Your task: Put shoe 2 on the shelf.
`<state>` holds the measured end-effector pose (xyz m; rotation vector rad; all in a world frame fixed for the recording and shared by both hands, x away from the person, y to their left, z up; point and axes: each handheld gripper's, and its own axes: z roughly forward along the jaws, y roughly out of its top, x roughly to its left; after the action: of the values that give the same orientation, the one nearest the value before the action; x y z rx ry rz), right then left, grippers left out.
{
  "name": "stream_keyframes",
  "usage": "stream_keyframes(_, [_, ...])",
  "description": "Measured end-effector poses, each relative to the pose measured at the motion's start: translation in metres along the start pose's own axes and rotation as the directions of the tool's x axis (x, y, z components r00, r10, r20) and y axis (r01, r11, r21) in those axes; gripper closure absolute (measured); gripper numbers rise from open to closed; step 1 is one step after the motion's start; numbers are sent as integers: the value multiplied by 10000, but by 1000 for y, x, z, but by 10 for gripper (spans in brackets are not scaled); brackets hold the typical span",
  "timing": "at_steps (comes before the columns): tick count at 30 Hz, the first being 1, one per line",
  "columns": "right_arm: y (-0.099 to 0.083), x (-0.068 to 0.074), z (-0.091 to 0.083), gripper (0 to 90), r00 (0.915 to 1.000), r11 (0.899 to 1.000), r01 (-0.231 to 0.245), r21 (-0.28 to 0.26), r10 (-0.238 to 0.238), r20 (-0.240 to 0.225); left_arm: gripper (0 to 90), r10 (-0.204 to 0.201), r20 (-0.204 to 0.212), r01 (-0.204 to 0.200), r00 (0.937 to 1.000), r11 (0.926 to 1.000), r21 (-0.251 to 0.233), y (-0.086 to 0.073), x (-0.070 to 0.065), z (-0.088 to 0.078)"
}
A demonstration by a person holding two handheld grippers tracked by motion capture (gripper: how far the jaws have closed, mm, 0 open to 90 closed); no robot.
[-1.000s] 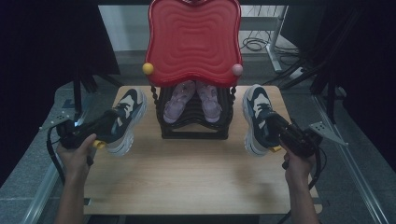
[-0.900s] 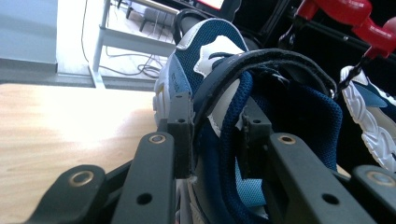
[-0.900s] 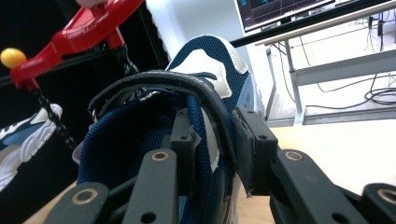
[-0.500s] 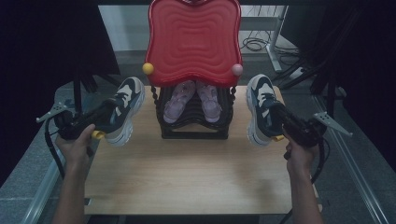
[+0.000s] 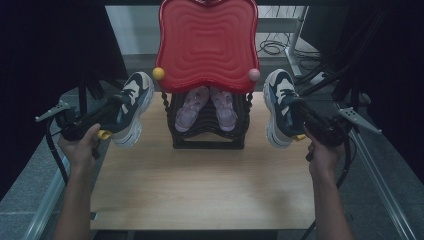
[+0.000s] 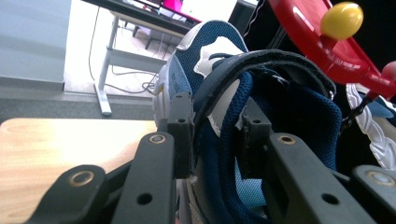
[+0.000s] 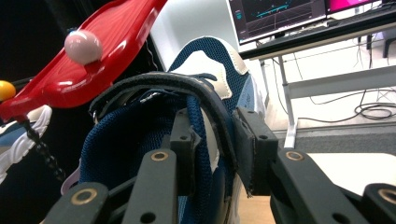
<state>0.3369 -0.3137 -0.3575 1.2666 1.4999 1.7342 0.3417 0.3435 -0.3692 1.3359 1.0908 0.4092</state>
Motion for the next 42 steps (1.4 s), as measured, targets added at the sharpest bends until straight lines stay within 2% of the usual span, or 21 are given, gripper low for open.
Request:
stream_keyframes(7, [16, 0, 4, 702, 9999, 9998, 160, -110, -160, 32, 720, 72, 59, -71, 10000, 9998, -195, 22, -2, 7])
stream_keyframes(13, [27, -1, 8, 702, 10000, 9999, 35, -164, -34, 54, 720, 105, 79, -102, 9999, 9993, -353, 33, -5, 9])
stream_keyframes(20, [41, -1, 11, 702, 9996, 9997, -125, -229, 119, -260, 719, 225, 29, -223, 9997, 9988, -444, 47, -7, 7])
stream_keyframes(24, [48, 0, 13, 702, 9995, 9995, -142, -267, 134, -293, 719, 61, 171, -51, 9998, 9983, -584, 53, -7, 8])
stream_keyframes(27, [52, 1, 16, 702, 9988, 9994, -242, -260, 231, -423, 719, 83, 133, -76, 9999, 9984, -552, 58, -7, 11])
stream_keyframes(34, [65, 3, 24, 701, 9978, 9987, -403, -309, 386, -536, 719, 250, 117, -240, 9996, 9968, -768, 74, -14, 13])
stream_keyframes(42, [80, 6, 30, 702, 9971, 9991, -305, -282, 285, -704, 718, 382, 241, -361, 9990, 9958, -842, 86, -25, 20])
